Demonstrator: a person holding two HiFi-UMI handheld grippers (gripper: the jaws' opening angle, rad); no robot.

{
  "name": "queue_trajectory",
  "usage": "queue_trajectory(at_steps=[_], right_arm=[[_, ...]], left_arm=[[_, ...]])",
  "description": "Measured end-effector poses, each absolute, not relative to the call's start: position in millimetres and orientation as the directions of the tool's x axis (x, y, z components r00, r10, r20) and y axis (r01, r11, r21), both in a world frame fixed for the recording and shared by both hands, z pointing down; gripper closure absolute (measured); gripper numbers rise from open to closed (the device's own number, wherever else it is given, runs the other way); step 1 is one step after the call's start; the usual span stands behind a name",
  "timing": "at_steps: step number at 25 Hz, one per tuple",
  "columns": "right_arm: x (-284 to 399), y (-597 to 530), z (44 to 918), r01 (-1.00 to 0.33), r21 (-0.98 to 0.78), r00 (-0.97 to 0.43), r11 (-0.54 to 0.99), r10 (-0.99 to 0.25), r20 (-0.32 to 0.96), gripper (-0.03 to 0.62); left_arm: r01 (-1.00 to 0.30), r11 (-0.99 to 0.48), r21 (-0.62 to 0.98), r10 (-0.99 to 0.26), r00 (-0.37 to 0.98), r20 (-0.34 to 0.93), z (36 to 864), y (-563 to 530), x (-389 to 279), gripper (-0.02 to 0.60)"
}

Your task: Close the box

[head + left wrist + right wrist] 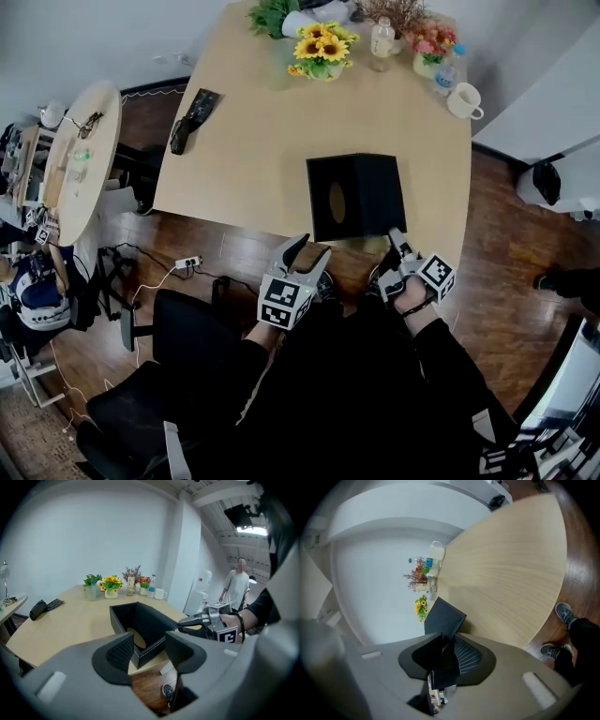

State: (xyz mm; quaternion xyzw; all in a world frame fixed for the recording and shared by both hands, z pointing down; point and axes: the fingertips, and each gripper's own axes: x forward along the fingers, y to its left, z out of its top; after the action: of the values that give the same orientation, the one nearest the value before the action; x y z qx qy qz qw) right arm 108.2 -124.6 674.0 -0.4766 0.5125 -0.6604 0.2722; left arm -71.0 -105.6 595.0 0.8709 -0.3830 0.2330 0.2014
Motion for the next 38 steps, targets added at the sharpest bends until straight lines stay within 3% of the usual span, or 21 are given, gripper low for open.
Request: queue_trajectory(at_steps=[3,5,7,9,12,19,22,23,24,27,33,38], right_arm=[[113,-126,623,-0.343,-0.915,-0.360,-0.213,-0.870,0.338,0.555],[102,-125,591,-0.561,-0.824,-0.378,-0.084,-0.859,0.345,0.574],[83,-124,570,-0.794,-0.600,-0.392,0.099,-0.838,0.380,0.580],[54,-122,558,-0.909,-0.304,-0.395,0.286,-0.823,0.408,0.576],[12,-118,556,-0.896,-0.020,-0.405,0.443,-0.800,0.443,0.566],[-40,-114,586,-0.754,0.278,-0.391,0.595,-0.747,0.538,0.536],[-52,-107,611,-0.693,0.264,-0.406,0.671,-0.666,0.626,0.526],[-54,-104,619,-0.686,0.231,-0.411,0.690,-0.630,0.659,0.563],[-53,-102,624,-0.690,0.195,-0.419,0.698,-0.604,0.678,0.562],[-44,-102,615,-0.745,0.095,-0.454,0.660,-0.607,0.652,0.557],[-10,-131,518,-0.839,-0.185,-0.539,0.512,-0.736,0.410,0.576],[12,-150,414,-0.847,-0.184,-0.526,0.499,-0.836,0.154,0.579]], left_arm=[[-0.760,-0.625,0.176,-0.582,0.604,0.544,589,-113,-72,0.390],[-0.768,-0.614,0.183,-0.599,0.604,0.526,582,-117,-75,0.390],[-0.780,-0.597,0.189,-0.622,0.598,0.506,576,-122,-83,0.390],[-0.793,-0.580,0.187,-0.643,0.586,0.493,571,-125,-96,0.390],[-0.809,-0.556,0.193,-0.663,0.571,0.485,569,-127,-114,0.390],[-0.762,-0.479,0.436,-0.649,0.642,0.408,584,-144,-120,0.390],[-0.735,-0.416,0.535,-0.653,0.651,0.386,595,-151,-125,0.390],[-0.737,-0.408,0.540,-0.653,0.648,0.391,599,-151,-127,0.390],[-0.739,-0.404,0.539,-0.652,0.646,0.398,602,-149,-129,0.390],[-0.746,-0.404,0.530,-0.649,0.642,0.408,603,-144,-133,0.390],[-0.781,-0.498,0.377,-0.720,0.614,0.322,536,-142,-127,0.390],[-0.787,-0.586,0.191,-0.777,0.613,0.143,436,-137,-100,0.390]])
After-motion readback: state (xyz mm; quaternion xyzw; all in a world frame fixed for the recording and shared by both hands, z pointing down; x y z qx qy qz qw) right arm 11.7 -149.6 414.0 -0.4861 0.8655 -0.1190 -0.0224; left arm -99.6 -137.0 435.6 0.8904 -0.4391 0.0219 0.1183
